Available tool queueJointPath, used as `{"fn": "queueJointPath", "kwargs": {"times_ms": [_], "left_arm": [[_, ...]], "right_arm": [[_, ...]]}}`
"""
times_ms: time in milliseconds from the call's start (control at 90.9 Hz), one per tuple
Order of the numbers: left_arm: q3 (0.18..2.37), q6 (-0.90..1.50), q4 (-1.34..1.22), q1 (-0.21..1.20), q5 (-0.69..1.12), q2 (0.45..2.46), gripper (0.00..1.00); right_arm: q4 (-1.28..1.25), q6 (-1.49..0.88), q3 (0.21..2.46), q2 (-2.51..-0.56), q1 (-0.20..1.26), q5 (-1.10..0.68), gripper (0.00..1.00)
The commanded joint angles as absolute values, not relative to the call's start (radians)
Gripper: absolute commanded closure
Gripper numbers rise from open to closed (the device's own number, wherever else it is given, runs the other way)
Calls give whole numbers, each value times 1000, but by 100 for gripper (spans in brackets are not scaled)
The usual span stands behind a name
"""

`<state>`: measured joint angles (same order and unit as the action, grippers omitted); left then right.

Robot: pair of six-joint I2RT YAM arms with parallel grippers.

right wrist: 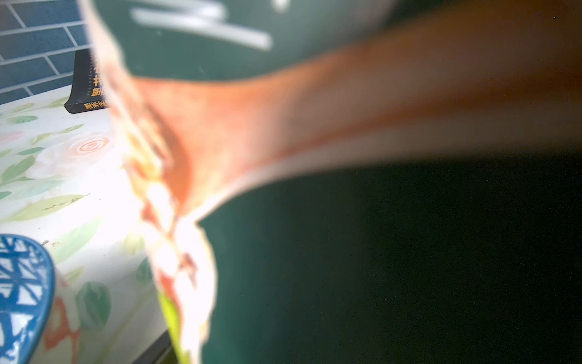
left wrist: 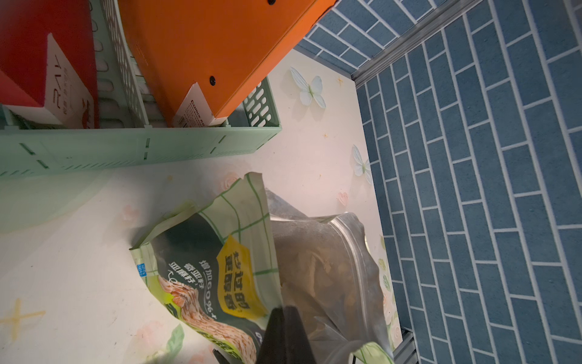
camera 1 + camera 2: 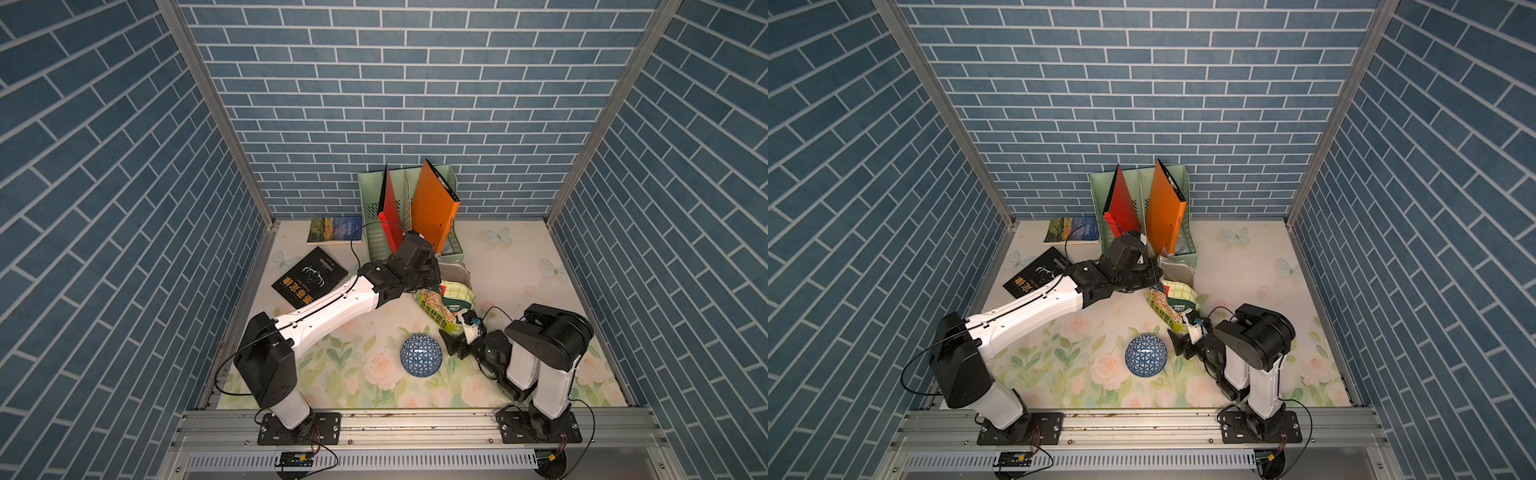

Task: Pour the oats into the breakfast bowl
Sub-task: Pick up the oats bag from the center of the board.

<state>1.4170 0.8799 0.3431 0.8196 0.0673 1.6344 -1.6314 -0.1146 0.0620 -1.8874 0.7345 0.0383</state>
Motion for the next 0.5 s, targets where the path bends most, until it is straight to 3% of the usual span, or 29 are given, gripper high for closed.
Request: {"fn": "queueJointPath", "kwargs": {"times_ms": [0,242,440,484], "left_arm": [[1443,879,329,810,47,1628,100],[1436,884,333,810,50,1625,100],[1442,875,334,810,50,1620,100],[1448,868,341,810,41,1618,100]], "right_arm": [[-1841,-110,82,-1903,733,43,11],[-1844,-116,95,-1890,733,29,30],[-1771,-118,90,-1820,735,16,54],[-1705,-119,98,-1784,733,28,66]]}}
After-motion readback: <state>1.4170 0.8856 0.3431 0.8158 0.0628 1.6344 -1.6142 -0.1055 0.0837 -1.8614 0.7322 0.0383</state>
